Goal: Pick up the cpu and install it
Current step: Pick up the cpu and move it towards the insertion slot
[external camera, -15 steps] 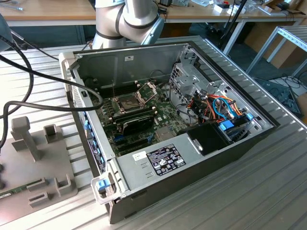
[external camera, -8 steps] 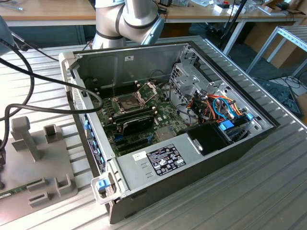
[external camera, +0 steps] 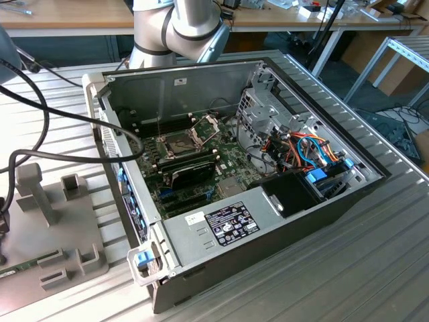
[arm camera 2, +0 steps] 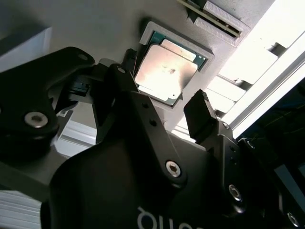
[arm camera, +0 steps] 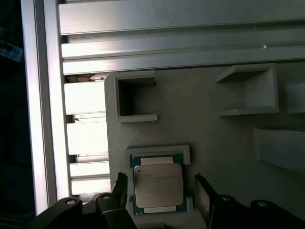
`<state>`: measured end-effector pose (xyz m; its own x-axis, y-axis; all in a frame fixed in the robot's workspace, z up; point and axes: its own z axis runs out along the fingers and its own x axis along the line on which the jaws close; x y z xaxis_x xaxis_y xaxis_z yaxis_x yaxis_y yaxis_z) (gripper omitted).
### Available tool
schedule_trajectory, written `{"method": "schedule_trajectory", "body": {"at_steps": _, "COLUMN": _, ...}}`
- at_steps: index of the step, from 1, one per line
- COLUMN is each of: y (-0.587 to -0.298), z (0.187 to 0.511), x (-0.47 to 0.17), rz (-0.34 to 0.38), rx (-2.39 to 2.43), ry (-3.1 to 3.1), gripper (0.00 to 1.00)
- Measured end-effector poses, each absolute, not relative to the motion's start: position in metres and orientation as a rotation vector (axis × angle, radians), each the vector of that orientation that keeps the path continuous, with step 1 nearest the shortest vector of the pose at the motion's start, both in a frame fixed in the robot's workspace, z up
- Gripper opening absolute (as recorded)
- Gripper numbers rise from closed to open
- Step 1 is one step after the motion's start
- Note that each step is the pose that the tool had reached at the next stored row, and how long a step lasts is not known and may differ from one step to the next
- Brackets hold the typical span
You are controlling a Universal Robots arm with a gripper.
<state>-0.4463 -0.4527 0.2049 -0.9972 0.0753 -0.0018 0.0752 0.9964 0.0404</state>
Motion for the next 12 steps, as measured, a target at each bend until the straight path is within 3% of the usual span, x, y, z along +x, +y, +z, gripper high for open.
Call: {"method": "schedule_trajectory", "body": {"at_steps": 12, "y": -0.4528, "z": 0.2005, "x": -0.4463, "rz": 0.064, "rx": 0.118, "ry": 3.136, "gripper": 0.68}}
